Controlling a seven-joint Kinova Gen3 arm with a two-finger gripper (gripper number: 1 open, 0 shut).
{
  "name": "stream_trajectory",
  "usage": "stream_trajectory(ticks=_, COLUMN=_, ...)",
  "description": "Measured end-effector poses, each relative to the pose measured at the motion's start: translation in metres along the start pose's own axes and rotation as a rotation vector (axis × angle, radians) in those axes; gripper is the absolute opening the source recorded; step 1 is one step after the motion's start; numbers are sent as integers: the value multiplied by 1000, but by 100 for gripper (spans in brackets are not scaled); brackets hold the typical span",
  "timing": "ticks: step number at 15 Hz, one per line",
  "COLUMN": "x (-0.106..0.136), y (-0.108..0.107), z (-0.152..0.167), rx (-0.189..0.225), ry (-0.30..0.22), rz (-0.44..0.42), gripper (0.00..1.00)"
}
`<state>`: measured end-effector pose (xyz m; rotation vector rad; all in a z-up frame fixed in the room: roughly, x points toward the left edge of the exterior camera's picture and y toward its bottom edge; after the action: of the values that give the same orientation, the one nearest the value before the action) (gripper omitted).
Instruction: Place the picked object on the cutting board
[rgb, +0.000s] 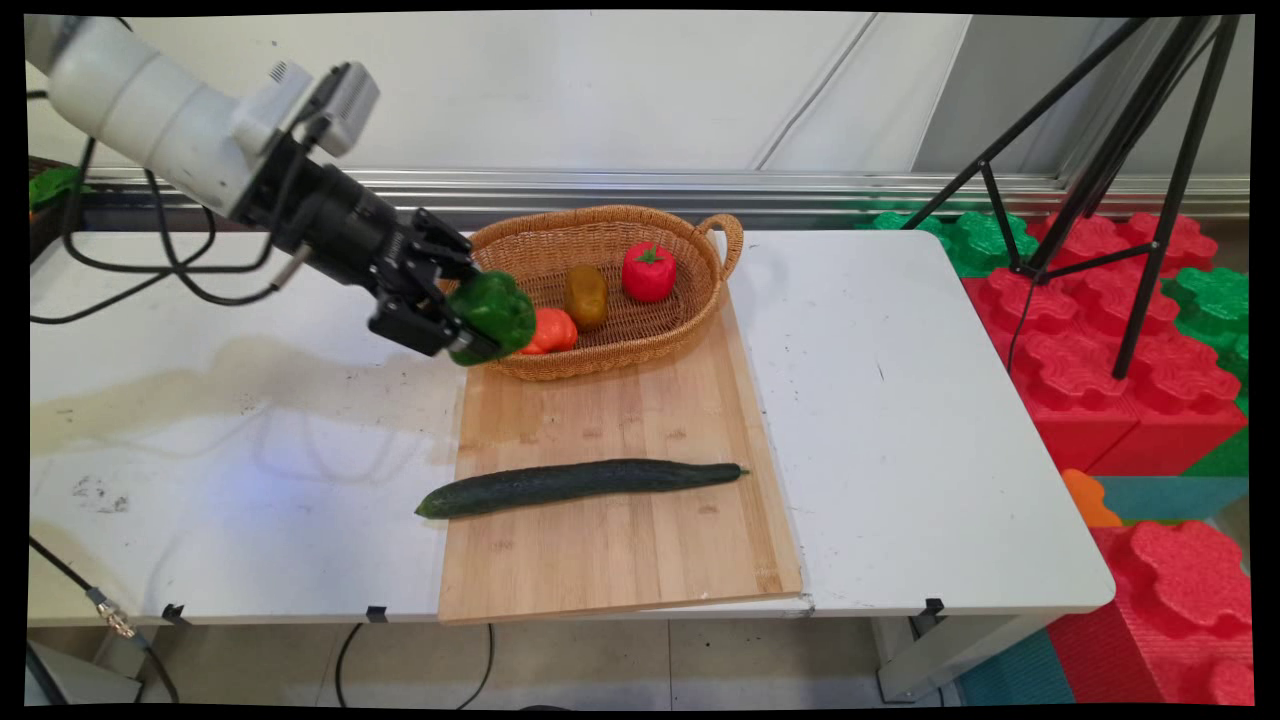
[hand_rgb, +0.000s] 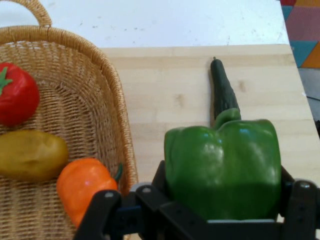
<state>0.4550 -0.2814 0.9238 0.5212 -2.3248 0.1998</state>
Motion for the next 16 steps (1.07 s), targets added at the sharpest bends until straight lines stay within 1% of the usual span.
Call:
stream_trajectory(ticks=3, x=2, y=2, z=27, rx=13, ry=-13, rz=8, gripper=0)
stream_trajectory(ticks=5, x=-2, y=1, z=47, rx=26, ry=-43, rz=17, gripper=0)
stream_trajectory(ticks=8, x=-11, y=1, z=67, rx=29, ry=-90, rz=28, gripper=0)
stream_trajectory(ticks=10, x=-21, y=2, z=81, rx=22, ry=-129, rz=33, gripper=0)
stream_trajectory(ticks=12, x=-29, y=5, z=92, rx=9, ry=-155, rz=38, gripper=0)
stream_trajectory(ticks=16, x=-35, y=7, z=104, rx=1, ry=-175, rz=48, gripper=0)
